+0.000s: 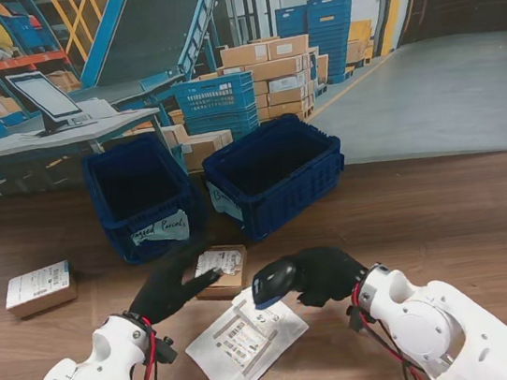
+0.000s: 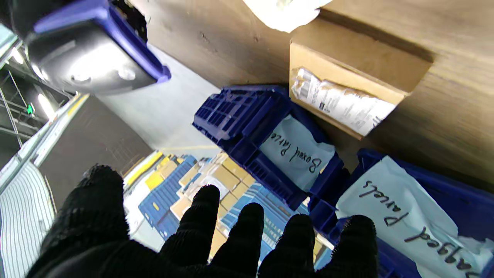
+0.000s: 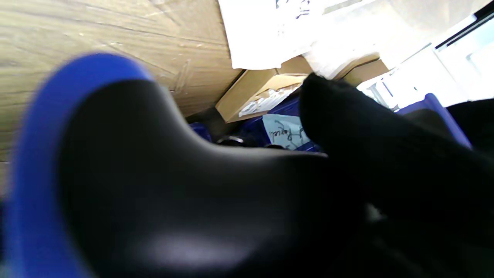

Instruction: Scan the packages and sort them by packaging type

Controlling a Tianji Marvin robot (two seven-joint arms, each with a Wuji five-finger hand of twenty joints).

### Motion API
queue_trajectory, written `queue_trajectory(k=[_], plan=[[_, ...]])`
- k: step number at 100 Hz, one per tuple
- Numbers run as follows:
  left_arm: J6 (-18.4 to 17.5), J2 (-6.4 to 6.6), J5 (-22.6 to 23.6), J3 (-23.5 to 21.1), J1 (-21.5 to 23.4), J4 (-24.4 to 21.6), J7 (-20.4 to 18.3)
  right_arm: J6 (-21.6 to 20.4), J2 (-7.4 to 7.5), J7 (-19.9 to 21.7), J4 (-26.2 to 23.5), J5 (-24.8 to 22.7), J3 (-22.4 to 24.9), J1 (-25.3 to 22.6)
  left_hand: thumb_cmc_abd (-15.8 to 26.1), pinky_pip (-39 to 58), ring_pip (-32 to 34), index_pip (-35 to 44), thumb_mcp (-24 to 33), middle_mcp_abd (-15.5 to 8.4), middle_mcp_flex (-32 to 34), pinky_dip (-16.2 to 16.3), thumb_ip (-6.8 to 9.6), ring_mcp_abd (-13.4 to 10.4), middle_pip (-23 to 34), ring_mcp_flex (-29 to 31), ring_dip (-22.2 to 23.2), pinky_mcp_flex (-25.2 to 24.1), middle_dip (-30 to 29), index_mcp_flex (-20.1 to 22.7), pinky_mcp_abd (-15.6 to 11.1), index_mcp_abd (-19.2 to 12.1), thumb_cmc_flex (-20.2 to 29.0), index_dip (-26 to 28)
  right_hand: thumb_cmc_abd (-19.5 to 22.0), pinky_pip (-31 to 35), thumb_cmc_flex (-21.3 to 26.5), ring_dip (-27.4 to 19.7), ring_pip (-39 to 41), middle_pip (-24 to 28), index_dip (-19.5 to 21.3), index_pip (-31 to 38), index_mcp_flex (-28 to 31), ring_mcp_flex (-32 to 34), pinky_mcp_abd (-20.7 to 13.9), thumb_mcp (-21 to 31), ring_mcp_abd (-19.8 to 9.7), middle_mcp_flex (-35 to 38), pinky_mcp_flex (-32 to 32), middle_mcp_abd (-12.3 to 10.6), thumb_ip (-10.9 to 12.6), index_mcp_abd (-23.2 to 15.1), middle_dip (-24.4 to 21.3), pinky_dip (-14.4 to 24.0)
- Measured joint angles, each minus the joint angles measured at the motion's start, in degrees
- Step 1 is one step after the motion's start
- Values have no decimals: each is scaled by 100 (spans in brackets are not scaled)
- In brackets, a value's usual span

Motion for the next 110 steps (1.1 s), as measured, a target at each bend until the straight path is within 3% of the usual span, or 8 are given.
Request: queue_trajectory(k=[12,24,38,60,73,78,93,110], plan=[[-215,51,-102,123,-84,132,-123,219,-4,19,-90,122,176,-134,0,0,0,0,0,0,0,0,0,0,0,0,0,0,0,0,0,0,0,0,0,0,38,0,-5,0,9,0,0,-2,1,-5,0,0,0,0,2,0,0,0],[-324,101,473,315,-172,251,-109,496,-16,34,-193,251,353,-258,0,0,0,0,0,0,0,0,0,0,0,0,0,0,0,0,0,0,-1,0,0,0,38,0,-6,0,10,0,0,-3,9,-5,0,-1,0,0,3,0,0,0],[-633,142,201,522,-353,519,-265,844,-45,37,-376,370,606,-417,0,0,0,0,0,0,0,0,0,0,0,0,0,0,0,0,0,0,-1,0,0,0,39,0,-7,0,10,0,0,-3,14,-5,0,-1,0,0,3,0,0,0],[-847,177,430,913,-759,995,-290,1292,-50,176,-684,714,884,-599,0,0,0,0,0,0,0,0,0,0,0,0,0,-58,2,0,0,0,-1,0,0,0,39,0,-7,0,10,0,0,-3,24,-5,0,-1,1,0,3,0,0,0],[-852,219,1198,1160,-985,1116,-273,1523,-64,202,-742,924,984,-648,-2,0,0,0,0,0,0,-1,0,0,0,0,0,-58,9,0,0,0,-1,0,0,0,40,0,-7,0,10,0,0,-4,34,-5,0,-1,1,0,4,0,0,0],[-851,236,1325,1261,-1080,1163,-266,1584,-70,219,-752,963,1019,-662,-2,0,0,0,0,0,0,-1,0,0,0,0,0,-59,10,0,0,0,-1,0,0,0,40,0,-7,0,10,0,0,-4,36,-5,0,-1,1,0,4,0,0,0],[-1126,243,1082,1566,-1447,1521,-197,1706,-73,330,-763,1118,1110,-682,-9,0,0,0,0,0,0,-1,0,0,0,-23,0,-58,11,0,0,0,-3,0,0,0,42,0,-8,0,10,0,0,-5,49,-5,0,-1,-4,0,4,0,0,0],[-1271,251,1414,1961,-1920,1876,-149,1762,-69,438,-763,1233,1168,-687,-88,0,0,0,0,0,0,-1,0,0,0,-25,0,-62,25,0,0,0,-10,0,0,0,63,0,-8,0,32,0,0,-7,55,-6,0,-1,-4,0,5,0,0,0]])
